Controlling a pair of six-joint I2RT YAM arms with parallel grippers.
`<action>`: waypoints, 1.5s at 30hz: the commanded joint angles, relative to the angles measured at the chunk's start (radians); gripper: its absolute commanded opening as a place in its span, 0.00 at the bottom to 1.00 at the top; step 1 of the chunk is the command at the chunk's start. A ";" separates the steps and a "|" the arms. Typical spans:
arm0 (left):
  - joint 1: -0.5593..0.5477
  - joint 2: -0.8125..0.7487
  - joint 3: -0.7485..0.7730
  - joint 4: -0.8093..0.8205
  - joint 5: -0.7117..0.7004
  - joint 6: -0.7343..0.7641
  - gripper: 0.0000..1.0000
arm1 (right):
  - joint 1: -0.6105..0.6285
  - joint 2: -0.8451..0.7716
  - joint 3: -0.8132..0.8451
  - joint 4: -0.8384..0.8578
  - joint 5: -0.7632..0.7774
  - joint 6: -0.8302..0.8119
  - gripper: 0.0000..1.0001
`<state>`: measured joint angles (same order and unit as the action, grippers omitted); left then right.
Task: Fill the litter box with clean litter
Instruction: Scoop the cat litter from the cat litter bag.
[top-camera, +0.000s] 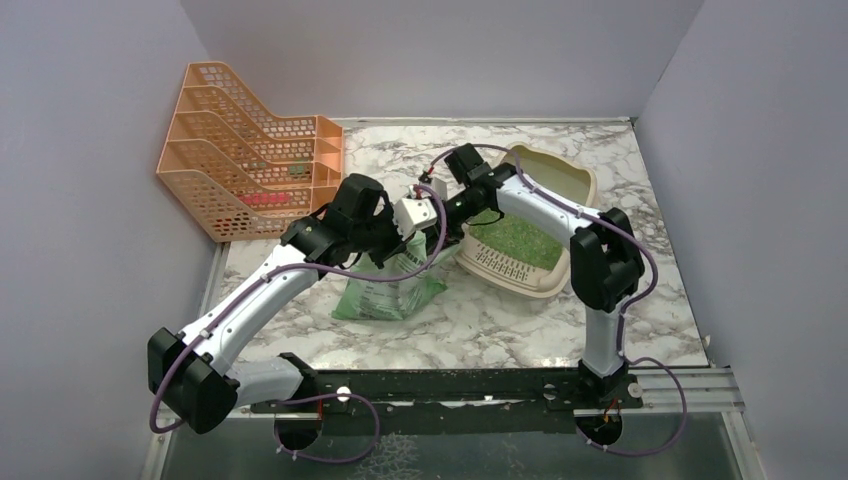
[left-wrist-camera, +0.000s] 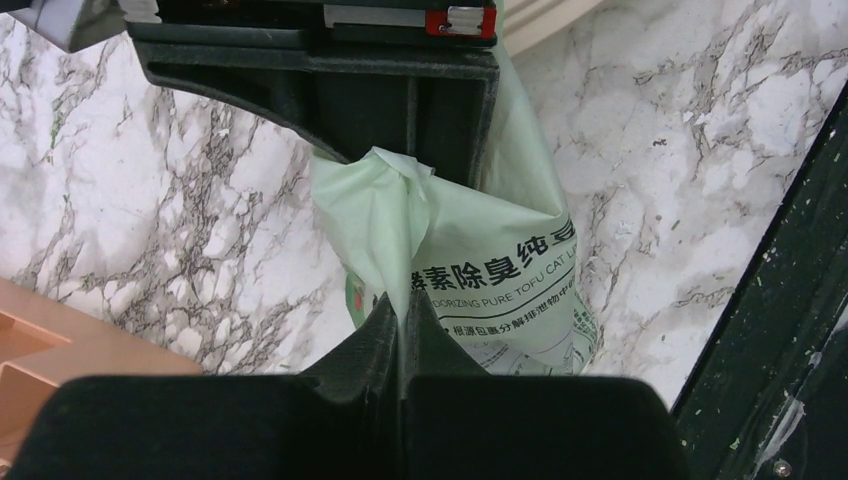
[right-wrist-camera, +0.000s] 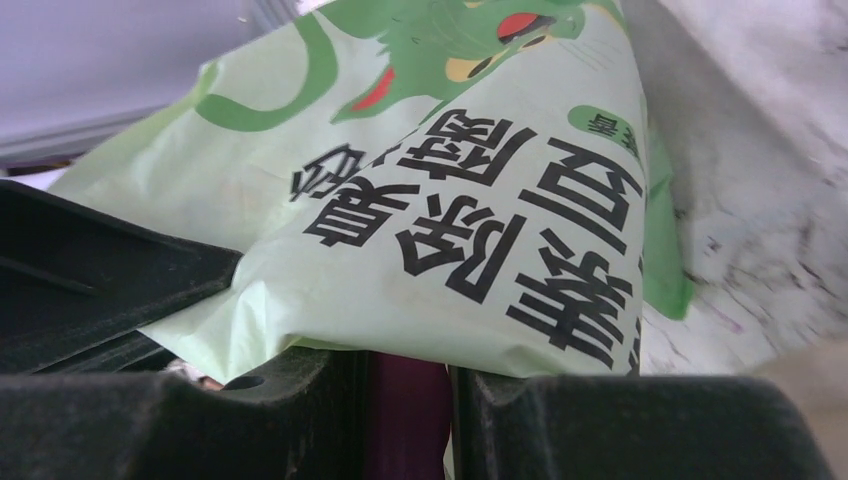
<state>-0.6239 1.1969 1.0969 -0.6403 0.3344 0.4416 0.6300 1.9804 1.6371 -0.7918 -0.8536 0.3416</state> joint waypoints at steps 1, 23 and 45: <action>-0.017 0.001 0.029 0.099 0.066 -0.007 0.00 | 0.026 -0.075 -0.113 0.451 -0.344 0.191 0.01; -0.014 -0.145 -0.047 0.128 -0.028 -0.051 0.00 | -0.132 -0.422 -0.684 1.465 -0.349 0.805 0.01; -0.002 -0.220 -0.070 0.093 -0.063 -0.035 0.00 | -0.384 -0.671 -0.880 1.396 -0.361 0.897 0.01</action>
<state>-0.6361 1.0073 1.0260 -0.5694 0.3176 0.4053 0.2939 1.3853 0.7532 0.4931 -1.1709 1.1408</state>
